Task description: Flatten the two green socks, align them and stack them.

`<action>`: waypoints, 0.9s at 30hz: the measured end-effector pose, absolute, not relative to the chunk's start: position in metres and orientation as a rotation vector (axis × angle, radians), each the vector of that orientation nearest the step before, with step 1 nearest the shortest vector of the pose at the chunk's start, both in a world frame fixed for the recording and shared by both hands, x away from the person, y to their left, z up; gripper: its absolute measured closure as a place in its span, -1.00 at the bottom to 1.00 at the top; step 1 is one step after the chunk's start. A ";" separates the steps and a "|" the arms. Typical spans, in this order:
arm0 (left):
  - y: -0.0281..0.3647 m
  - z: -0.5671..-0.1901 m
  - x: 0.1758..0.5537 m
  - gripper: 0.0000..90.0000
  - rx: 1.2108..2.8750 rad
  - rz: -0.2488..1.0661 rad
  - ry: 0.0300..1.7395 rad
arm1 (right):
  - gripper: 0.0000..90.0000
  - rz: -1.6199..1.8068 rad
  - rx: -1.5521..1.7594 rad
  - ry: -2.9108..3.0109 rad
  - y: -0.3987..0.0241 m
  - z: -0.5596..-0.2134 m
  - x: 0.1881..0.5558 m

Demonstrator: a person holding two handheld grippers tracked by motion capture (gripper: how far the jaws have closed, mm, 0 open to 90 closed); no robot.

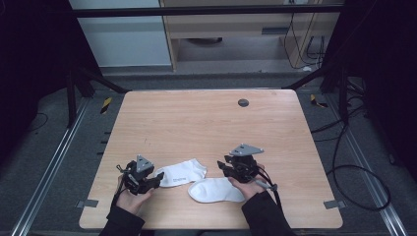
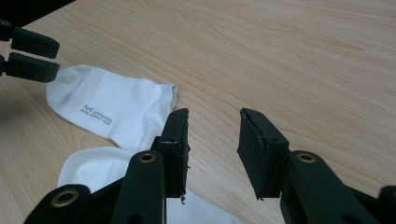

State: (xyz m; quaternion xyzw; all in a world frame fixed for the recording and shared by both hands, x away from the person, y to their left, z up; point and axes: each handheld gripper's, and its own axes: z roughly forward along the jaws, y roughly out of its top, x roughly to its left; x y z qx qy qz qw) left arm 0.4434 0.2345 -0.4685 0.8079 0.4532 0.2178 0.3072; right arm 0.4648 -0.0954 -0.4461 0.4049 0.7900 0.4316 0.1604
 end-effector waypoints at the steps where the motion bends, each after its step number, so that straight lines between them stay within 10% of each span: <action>1: 0.235 -0.470 0.444 0.19 2.138 0.580 1.204 | 0.39 1.226 1.154 2.265 -0.091 -0.446 0.467; 27: 0.241 -0.485 0.452 0.54 2.198 0.523 1.281 | 0.51 1.034 1.163 2.406 -0.024 -0.494 0.492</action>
